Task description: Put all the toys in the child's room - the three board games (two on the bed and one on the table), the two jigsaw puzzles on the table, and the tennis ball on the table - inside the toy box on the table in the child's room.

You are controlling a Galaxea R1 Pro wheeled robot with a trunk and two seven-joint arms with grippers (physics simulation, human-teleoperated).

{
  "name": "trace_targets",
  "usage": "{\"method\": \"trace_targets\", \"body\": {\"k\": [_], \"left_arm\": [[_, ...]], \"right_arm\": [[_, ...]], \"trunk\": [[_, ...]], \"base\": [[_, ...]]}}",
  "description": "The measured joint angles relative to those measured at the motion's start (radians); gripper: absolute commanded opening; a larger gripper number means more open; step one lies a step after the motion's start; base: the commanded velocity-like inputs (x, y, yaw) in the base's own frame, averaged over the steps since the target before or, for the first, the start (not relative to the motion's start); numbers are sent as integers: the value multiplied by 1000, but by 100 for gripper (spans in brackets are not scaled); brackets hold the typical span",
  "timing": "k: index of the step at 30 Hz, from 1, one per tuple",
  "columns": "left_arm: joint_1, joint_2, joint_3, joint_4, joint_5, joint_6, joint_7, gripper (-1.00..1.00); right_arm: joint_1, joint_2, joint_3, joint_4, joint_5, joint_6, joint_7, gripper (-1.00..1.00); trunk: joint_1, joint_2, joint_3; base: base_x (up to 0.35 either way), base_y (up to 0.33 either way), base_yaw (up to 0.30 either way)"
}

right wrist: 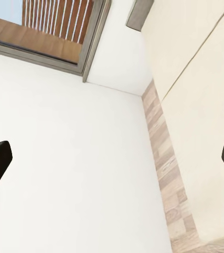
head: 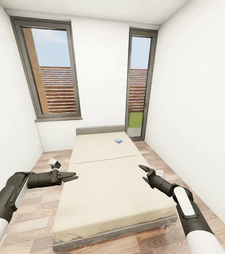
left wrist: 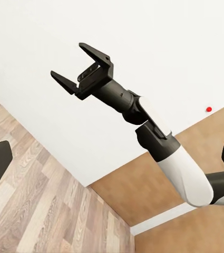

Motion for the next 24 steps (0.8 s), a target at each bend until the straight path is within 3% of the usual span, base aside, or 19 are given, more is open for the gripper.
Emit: {"method": "trace_targets", "body": {"k": [8, 24], "left_arm": [[0, 1, 0, 0, -1, 0, 0, 100], [0, 0, 0, 0, -1, 0, 9, 100]], "right_arm": [[0, 0, 0, 1, 0, -1, 0, 100], [0, 0, 0, 1, 1, -1, -1, 100]], "trunk": [[0, 0, 0], [0, 0, 0]], "base": [[0, -89, 0], [0, -279, 13]]}}
